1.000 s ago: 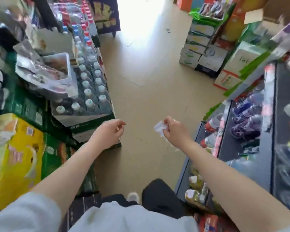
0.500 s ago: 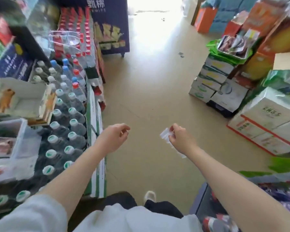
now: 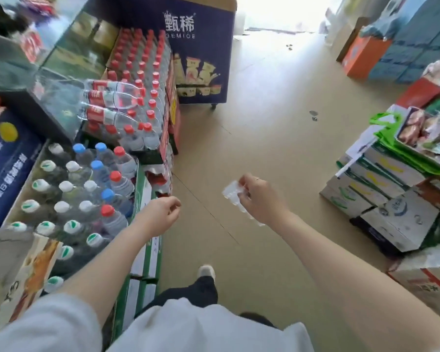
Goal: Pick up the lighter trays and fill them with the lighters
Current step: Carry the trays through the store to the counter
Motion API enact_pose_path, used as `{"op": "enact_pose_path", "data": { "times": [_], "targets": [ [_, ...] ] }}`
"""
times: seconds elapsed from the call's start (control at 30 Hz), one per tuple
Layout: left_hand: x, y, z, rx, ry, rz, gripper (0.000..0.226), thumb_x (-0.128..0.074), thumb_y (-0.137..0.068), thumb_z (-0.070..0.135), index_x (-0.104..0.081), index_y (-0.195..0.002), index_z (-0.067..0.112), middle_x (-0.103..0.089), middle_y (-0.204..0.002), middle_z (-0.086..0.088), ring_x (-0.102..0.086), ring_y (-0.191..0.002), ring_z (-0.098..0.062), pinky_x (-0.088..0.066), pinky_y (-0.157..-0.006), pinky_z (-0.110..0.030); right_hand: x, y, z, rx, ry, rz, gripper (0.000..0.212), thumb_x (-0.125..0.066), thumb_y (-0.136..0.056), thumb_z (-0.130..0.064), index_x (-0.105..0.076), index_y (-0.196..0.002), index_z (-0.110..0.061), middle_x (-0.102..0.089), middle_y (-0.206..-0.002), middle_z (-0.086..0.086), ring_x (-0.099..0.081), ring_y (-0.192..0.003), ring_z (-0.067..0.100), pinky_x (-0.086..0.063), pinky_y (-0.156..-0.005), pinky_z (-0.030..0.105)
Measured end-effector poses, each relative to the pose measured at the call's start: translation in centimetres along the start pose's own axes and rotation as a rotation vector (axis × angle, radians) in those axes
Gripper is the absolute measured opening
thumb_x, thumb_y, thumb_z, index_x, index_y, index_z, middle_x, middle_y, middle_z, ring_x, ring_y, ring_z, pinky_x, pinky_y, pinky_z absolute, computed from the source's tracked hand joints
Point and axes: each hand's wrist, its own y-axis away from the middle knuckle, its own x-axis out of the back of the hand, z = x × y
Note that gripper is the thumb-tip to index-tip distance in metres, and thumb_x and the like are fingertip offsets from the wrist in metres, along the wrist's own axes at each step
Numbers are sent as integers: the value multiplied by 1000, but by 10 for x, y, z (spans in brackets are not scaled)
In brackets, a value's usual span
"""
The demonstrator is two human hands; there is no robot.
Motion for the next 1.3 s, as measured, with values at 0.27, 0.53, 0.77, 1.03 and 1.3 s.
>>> {"op": "enact_pose_path", "data": {
  "times": [0.27,0.53,0.77,1.03,1.3],
  "targets": [
    [102,-164,-5,24,93,195,24,-51,-87,14,-58,-110,14,-60,-95,-1,-56,-80,-17,-49,-76,-32,20,-214,29,-15,126,-124,20,-44,-87,-18,-47,-106,-14,-60,-100,5,-50,-76,24,-35,-57,28],
    [173,-329,-21,162,109,353,26,-51,-88,16,-57,-114,13,-60,-107,-3,-54,-89,-16,-43,-76,-28,47,-447,32,130,224,-232,15,-40,-87,-15,-45,-101,-14,-58,-98,6,-48,-74,26,-35,-55,29],
    [221,-412,-68,483,227,415,24,-52,-88,18,-58,-110,16,-61,-99,-3,-56,-90,-18,-40,-74,-26,69,-603,-48,586,329,-282,18,-49,-88,-19,-43,-104,-12,-59,-104,5,-57,-89,30,-34,-58,30],
    [266,-461,-148,762,250,396,23,-50,-88,28,-59,-106,18,-64,-89,-3,-58,-80,-21,-48,-74,-35,34,-730,-148,893,268,-311,17,-47,-89,-20,-41,-101,-9,-57,-94,7,-56,-80,31,-40,-53,35],
    [327,-501,-182,799,310,626,24,-52,-86,18,-60,-109,22,-60,-91,5,-59,-87,-19,-47,-79,-33,-11,-830,-211,974,329,-413,21,-46,-87,-19,-42,-105,-9,-57,-106,10,-57,-91,34,-41,-58,36]
  ]
}}
